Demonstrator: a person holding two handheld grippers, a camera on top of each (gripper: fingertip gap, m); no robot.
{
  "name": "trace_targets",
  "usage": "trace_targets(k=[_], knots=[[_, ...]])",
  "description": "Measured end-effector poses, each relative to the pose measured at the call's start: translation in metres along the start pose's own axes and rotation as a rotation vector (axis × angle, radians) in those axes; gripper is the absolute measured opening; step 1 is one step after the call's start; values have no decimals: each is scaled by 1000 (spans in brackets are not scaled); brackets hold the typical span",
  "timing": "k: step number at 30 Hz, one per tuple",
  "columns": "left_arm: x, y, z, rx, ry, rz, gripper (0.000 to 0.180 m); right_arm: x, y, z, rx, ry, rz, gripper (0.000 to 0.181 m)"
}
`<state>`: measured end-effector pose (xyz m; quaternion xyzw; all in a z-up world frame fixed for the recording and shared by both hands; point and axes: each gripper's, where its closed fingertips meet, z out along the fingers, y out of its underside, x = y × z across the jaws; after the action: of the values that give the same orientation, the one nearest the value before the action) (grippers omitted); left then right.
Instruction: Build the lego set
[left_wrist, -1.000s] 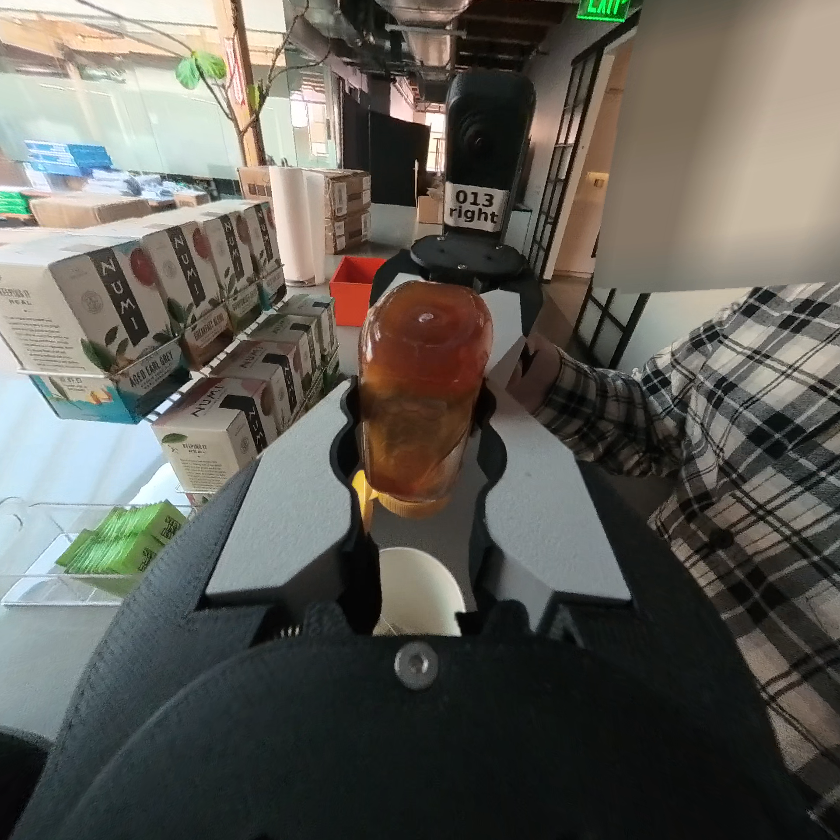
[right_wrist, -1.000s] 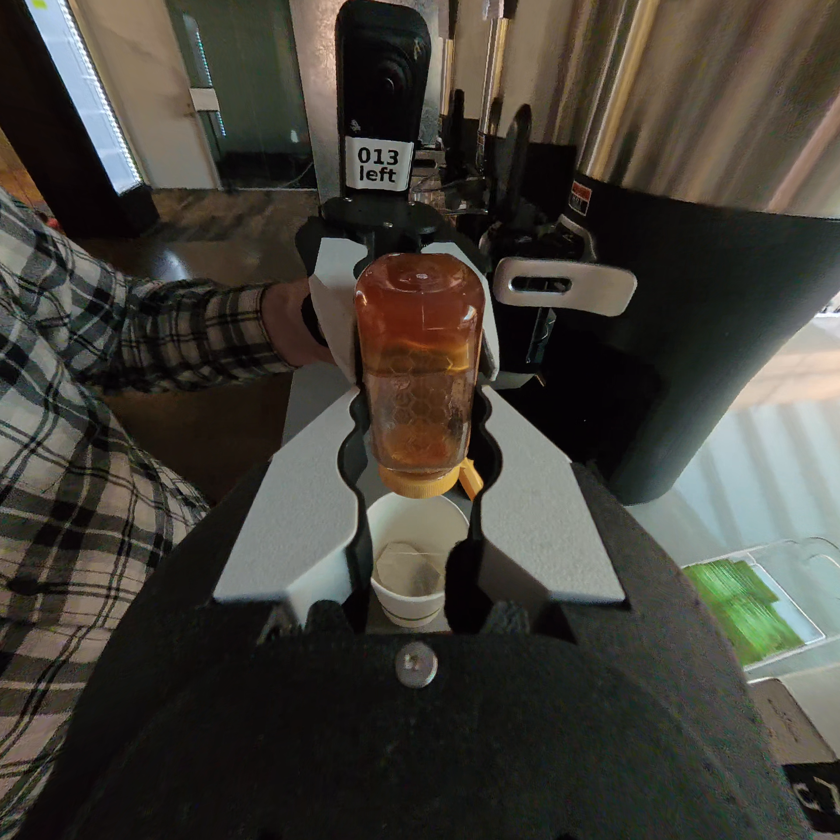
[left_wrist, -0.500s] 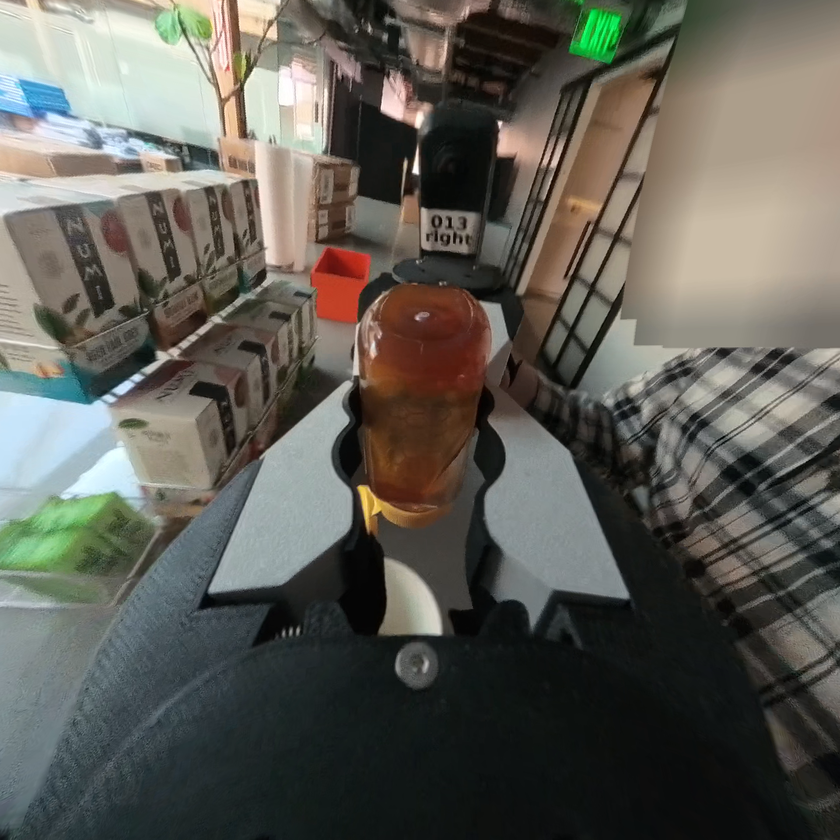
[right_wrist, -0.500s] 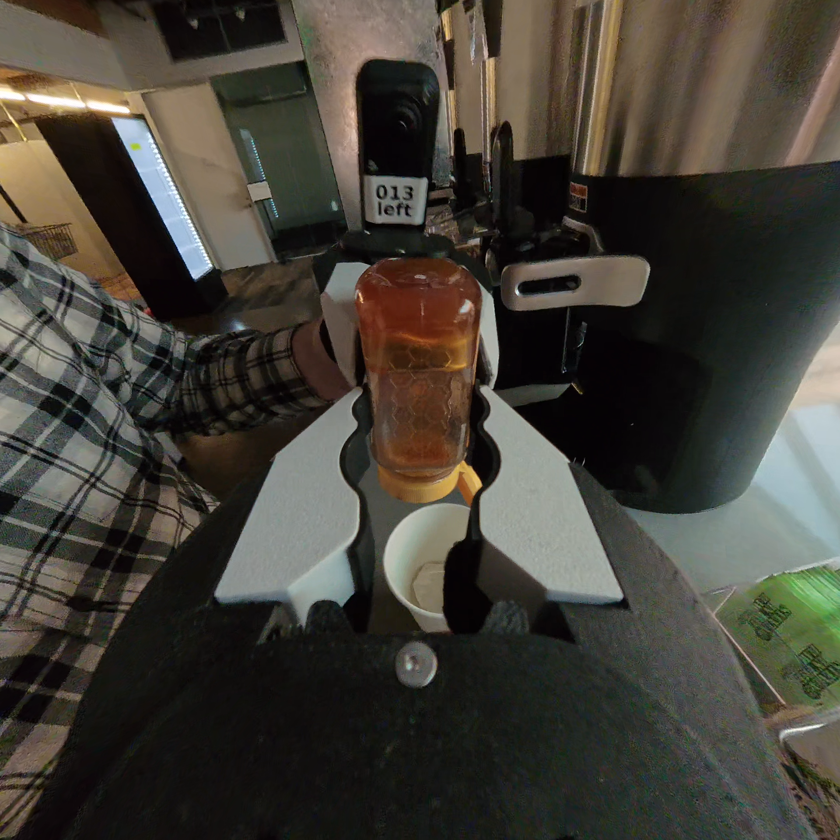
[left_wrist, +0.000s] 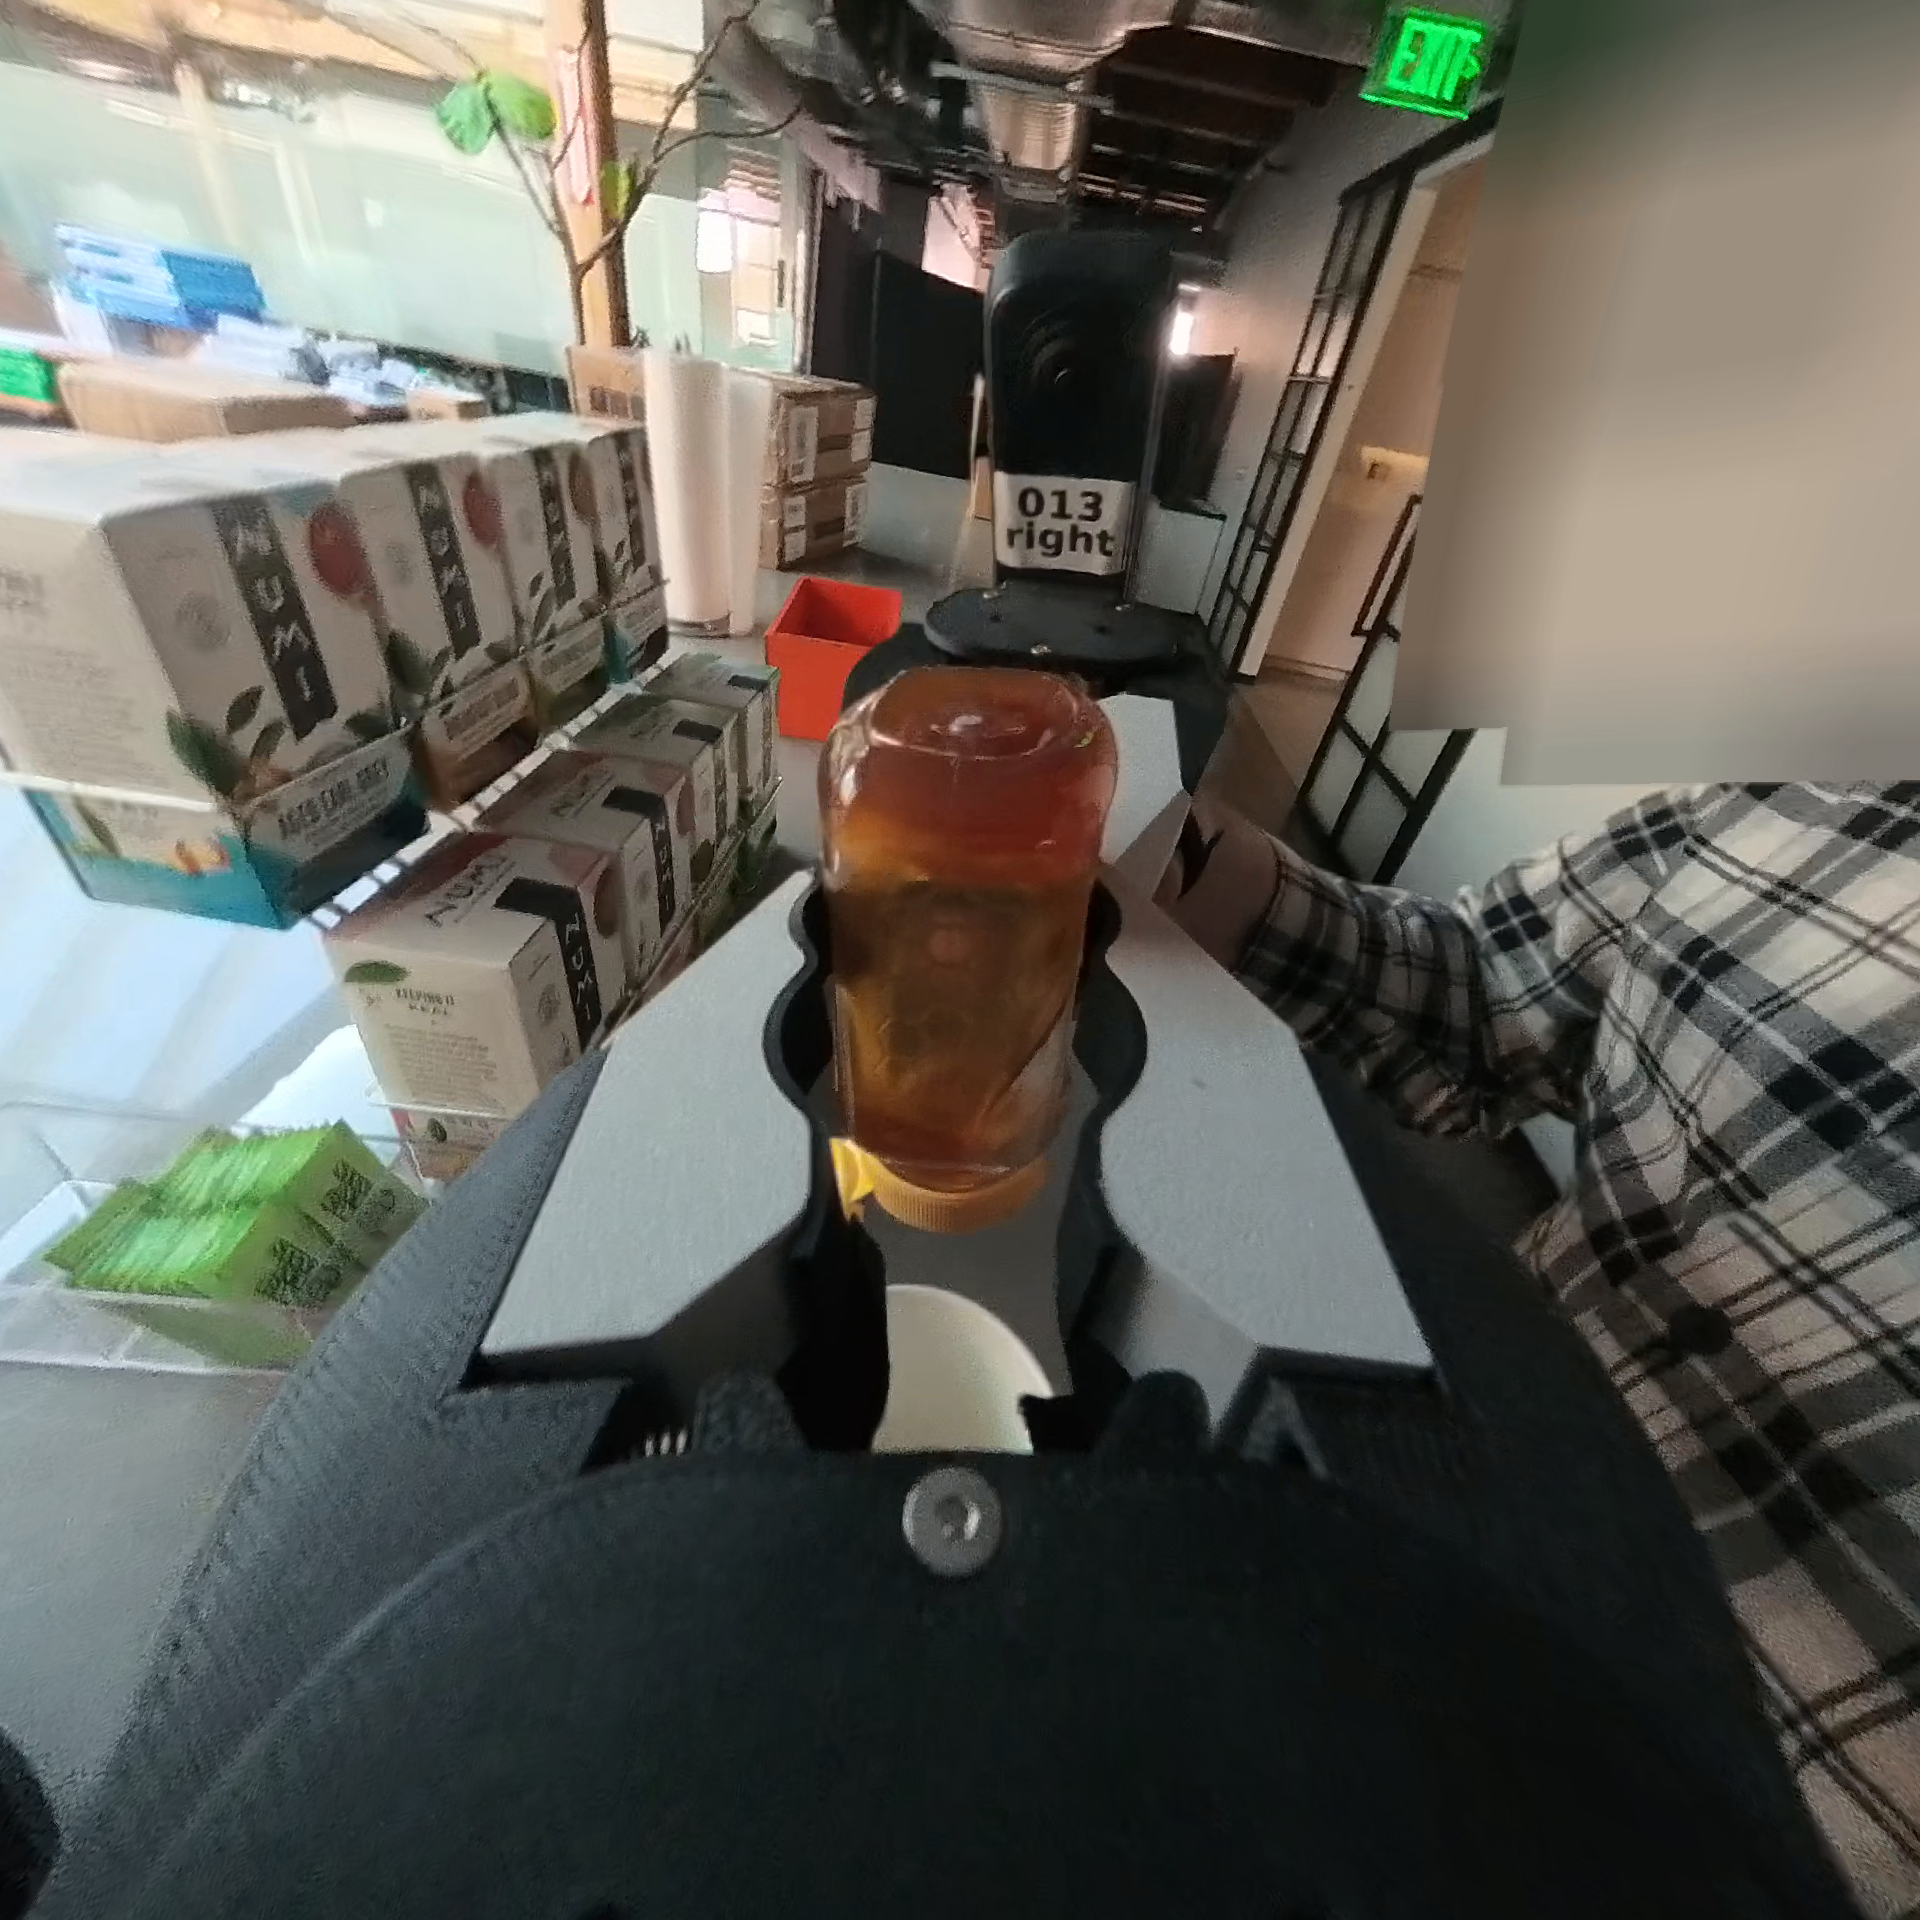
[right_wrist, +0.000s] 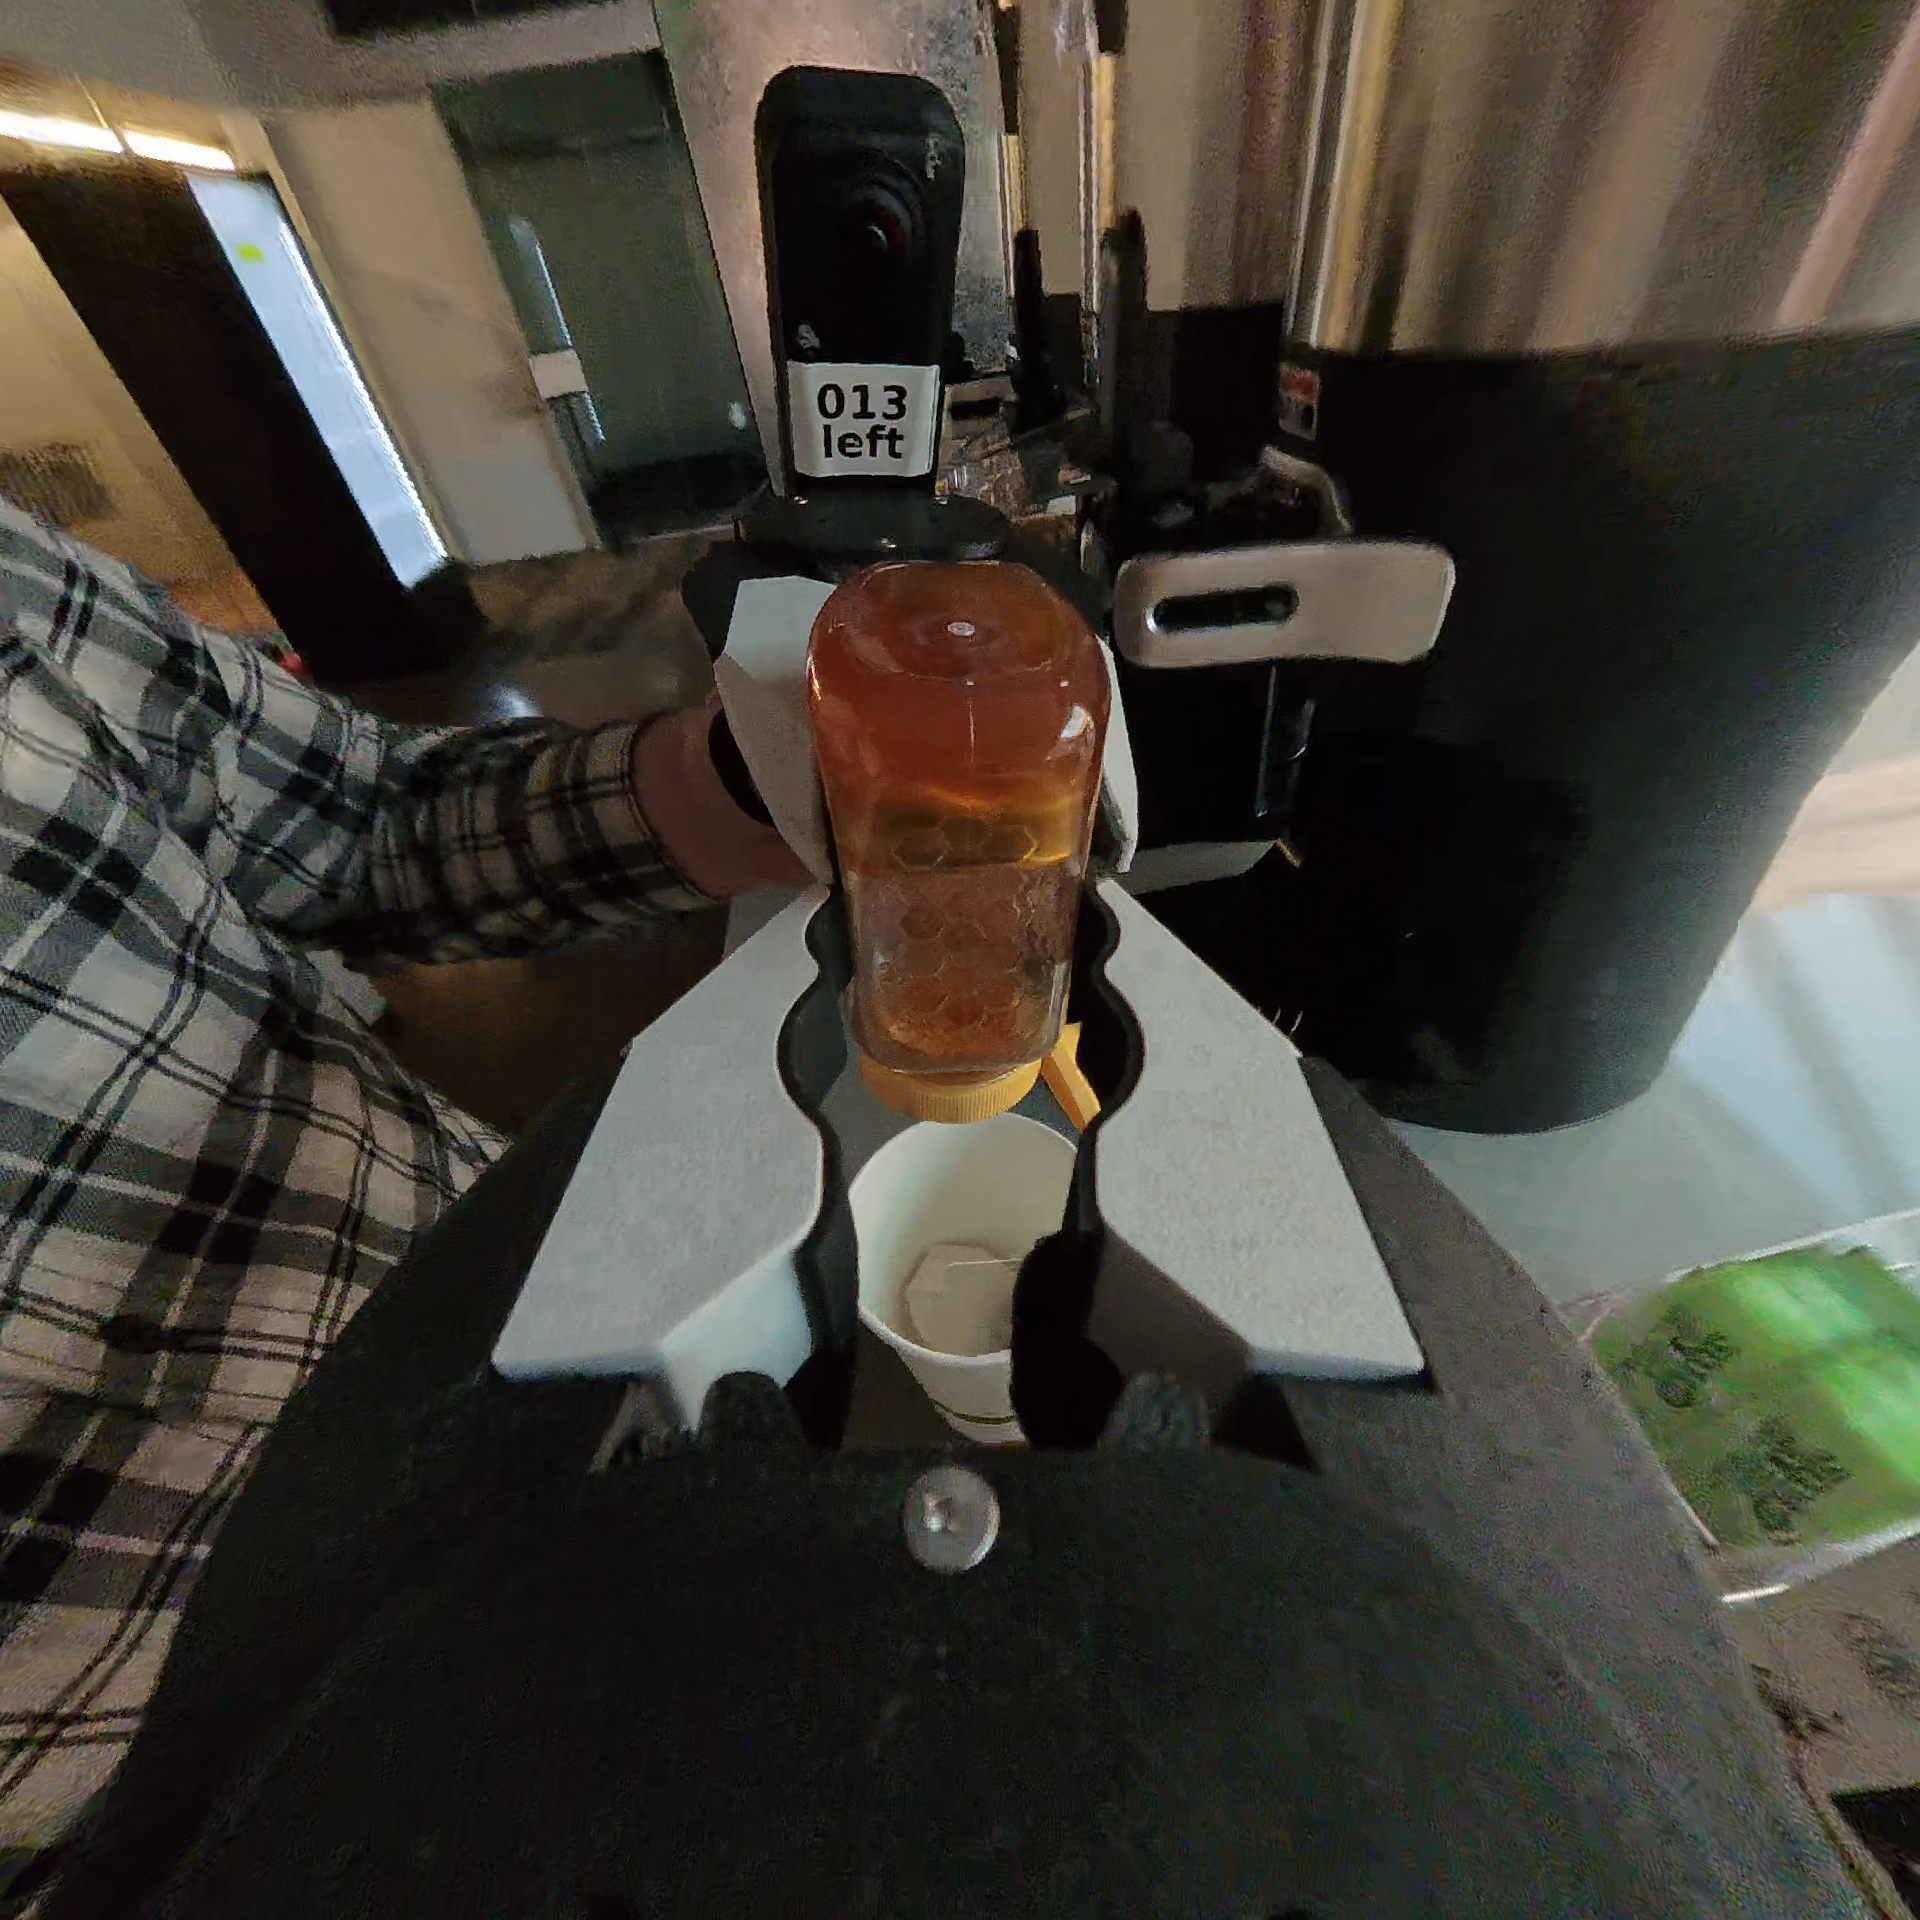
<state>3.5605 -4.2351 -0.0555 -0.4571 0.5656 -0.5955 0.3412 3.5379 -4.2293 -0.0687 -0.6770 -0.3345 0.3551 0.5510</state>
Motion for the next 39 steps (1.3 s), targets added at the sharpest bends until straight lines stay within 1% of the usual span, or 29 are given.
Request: trace_targets(k=[1,3,4,5,6,7,8,9,11,12,14,15,17,20,23,25,28,31,36,39], knots=[[3,-3,-1,20,5,-1,44,-2,-2,1,4,6,-9,40],[21,-13,-5,36,17,87,44,-17,-13,-1,6,33,-102,40],[17,-11,-5,30,10,86,44,-15,-12,0,4,35,-104,40],[4,-3,-5,19,-3,37,44,-5,-4,4,-12,23,-52,40],[0,-1,-6,40,-4,-8,44,0,-1,6,-16,14,-10,40],[10,-8,-9,79,10,26,44,-8,-6,6,-8,27,-54,40],[21,-13,-10,87,23,87,44,-18,-12,4,-13,49,-126,40],[22,-14,-9,79,20,109,44,-20,-14,3,-16,59,-147,40],[0,0,-8,30,-13,27,44,-1,0,8,-23,33,-36,40],[1,1,-9,49,1,16,44,-1,2,9,-21,40,-31,40],[14,0,-11,74,31,62,45,-12,1,8,-57,76,-119,40],[9,4,-10,71,25,38,45,-9,4,9,-60,68,-96,41],[-4,14,-11,18,13,-27,47,2,14,13,-44,36,-10,42],[0,16,-13,-11,22,-11,50,0,16,15,-35,46,-15,42],[-2,17,-18,1,27,-35,48,2,15,13,-10,33,19,42],[-2,17,-25,13,49,-64,44,1,10,8,23,16,48,42],[-2,28,-27,-37,53,-59,42,2,11,4,10,18,43,42],[-1,29,-22,-37,65,-58,44,1,10,5,7,3,48,42],[3,26,-20,25,81,-49,42,-2,8,2,-38,27,-2,39],[5,24,-21,25,77,2,40,-6,5,1,-53,49,-44,39]])
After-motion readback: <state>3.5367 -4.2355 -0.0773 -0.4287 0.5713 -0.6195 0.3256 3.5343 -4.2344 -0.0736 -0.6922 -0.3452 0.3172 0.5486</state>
